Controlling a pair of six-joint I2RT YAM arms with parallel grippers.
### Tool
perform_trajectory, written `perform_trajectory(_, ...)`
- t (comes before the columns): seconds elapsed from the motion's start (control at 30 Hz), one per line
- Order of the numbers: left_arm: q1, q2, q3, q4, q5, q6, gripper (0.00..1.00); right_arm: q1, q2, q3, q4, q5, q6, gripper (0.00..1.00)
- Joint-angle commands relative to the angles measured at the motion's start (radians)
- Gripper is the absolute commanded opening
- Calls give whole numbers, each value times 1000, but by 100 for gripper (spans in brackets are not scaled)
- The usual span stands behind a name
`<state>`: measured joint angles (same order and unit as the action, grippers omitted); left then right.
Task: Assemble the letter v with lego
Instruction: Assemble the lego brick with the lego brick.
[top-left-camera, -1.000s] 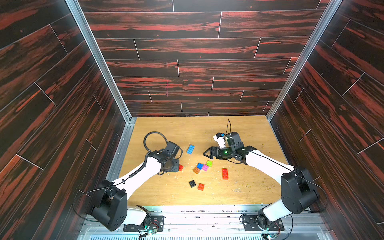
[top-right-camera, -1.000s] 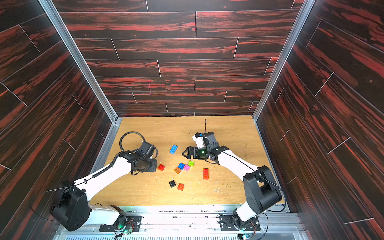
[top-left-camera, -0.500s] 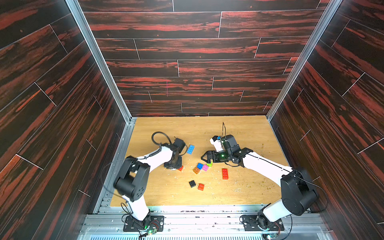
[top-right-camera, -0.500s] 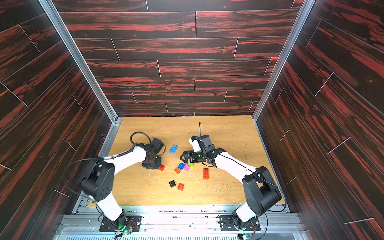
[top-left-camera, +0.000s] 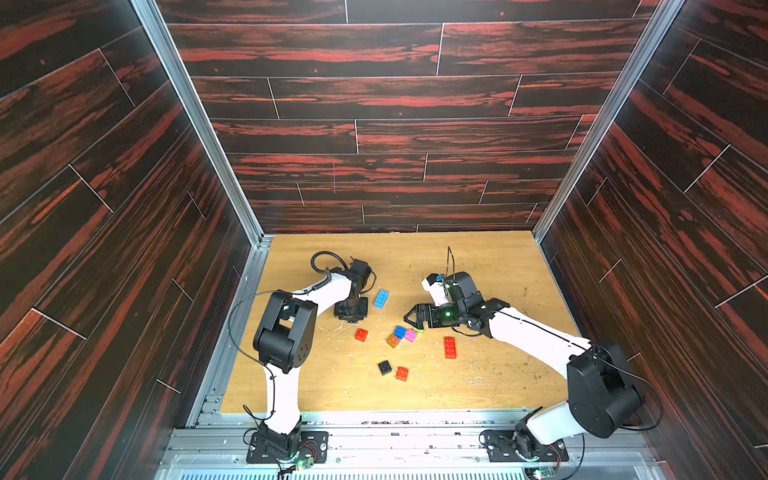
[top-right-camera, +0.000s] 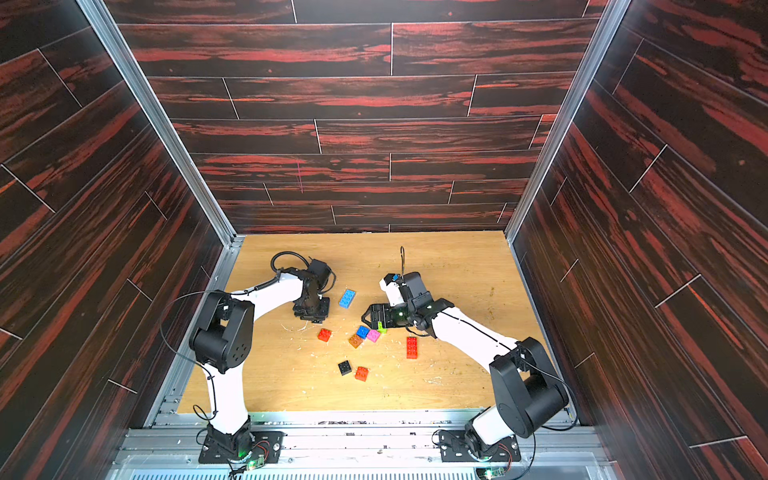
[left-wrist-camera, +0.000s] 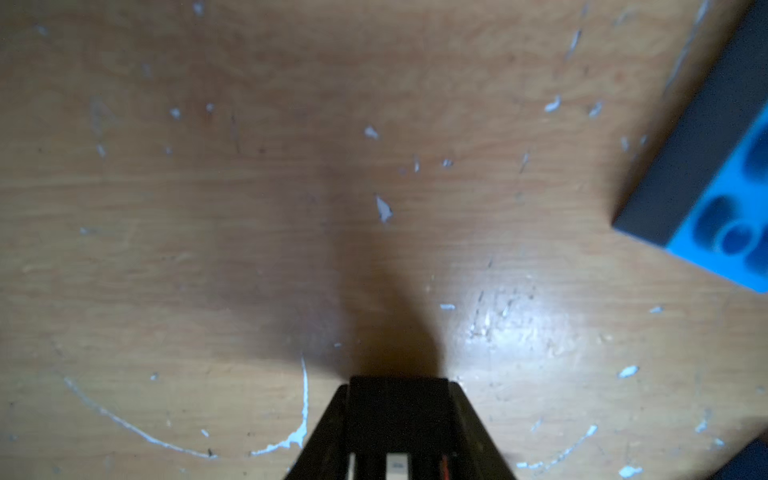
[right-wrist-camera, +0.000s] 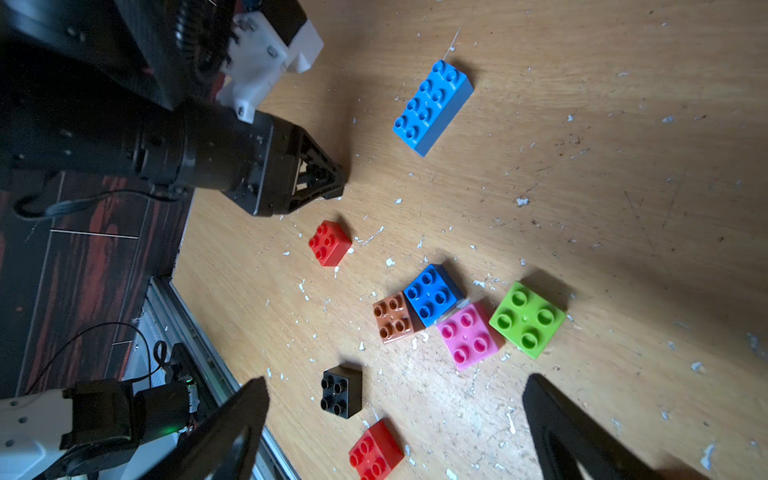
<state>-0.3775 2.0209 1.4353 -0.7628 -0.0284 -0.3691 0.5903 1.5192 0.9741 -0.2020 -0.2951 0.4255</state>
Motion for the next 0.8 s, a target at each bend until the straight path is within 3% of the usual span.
perform_trajectory(0.0,13,18,41,-66,8,34,6,7,-19,-6,-6,-3,-3,98)
perform_trajectory(0.23,13,27,30,-41,-12,39,28,8,-13,-13,1,-5,-1,98)
perform_trajectory(0.43,13,0,-34,23,-39,26,40,9,-6,-14,7,-10,2,98)
perform_trajectory(0.77,9,-76,-188,168,-59,-27,45,15,-4,-23,17,-7,10,98)
